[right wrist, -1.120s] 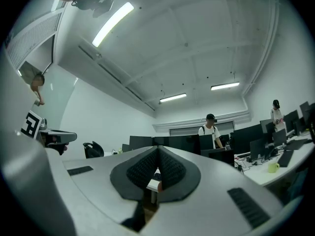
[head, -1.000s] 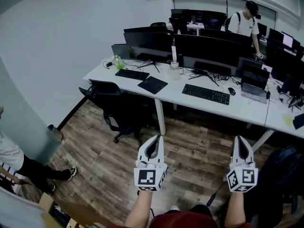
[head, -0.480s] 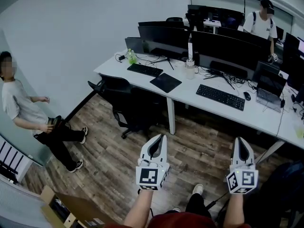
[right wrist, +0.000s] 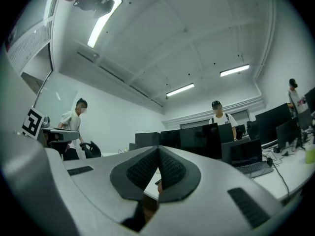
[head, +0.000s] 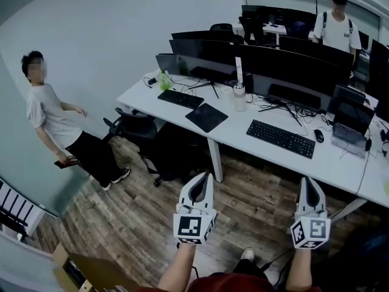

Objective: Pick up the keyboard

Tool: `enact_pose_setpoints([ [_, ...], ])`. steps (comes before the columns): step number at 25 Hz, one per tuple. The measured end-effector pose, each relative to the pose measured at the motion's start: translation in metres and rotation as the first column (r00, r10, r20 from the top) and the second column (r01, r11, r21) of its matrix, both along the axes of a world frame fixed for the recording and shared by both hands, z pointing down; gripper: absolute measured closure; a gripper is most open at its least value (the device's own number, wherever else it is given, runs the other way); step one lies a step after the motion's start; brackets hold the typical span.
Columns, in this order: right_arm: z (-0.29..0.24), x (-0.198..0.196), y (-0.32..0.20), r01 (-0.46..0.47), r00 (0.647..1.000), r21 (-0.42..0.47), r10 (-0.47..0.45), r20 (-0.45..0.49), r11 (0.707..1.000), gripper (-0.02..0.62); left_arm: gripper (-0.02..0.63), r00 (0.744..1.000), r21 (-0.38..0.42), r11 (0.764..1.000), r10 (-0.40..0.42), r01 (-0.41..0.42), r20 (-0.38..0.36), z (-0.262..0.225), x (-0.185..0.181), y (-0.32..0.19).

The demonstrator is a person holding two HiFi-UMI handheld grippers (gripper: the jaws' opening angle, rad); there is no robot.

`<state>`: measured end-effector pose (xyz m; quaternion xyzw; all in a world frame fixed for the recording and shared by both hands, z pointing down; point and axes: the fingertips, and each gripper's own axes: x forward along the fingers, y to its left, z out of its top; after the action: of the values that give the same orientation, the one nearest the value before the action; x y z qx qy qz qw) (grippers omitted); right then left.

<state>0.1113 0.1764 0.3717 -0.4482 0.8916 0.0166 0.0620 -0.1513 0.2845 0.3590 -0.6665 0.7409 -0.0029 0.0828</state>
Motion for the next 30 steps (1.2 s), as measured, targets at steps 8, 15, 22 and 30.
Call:
enact_pose_setpoints([
  [8,0.007,0.011,-0.093,0.039,0.999,-0.037,-0.038,0.032,0.999,0.597,0.601,1.0,-0.036,0.999,-0.014,0.015,0.025,0.0,0.022,-0.088],
  [15,0.015,0.03,-0.148,0.046,0.998,-0.057,-0.043,0.052,0.997,0.598,0.601,0.999,-0.06,0.998,-0.023,0.025,0.04,0.003,0.041,-0.141],
  [22,0.014,0.062,-0.183,0.005,0.998,-0.058,-0.001,0.07,0.998,0.598,0.601,0.999,-0.061,0.998,0.014,-0.011,0.046,0.0,0.066,-0.185],
  [30,0.016,0.087,-0.211,-0.052,0.996,-0.042,0.055,0.068,0.998,0.598,0.6,0.997,-0.06,0.997,0.056,-0.053,0.048,0.005,0.077,-0.226],
])
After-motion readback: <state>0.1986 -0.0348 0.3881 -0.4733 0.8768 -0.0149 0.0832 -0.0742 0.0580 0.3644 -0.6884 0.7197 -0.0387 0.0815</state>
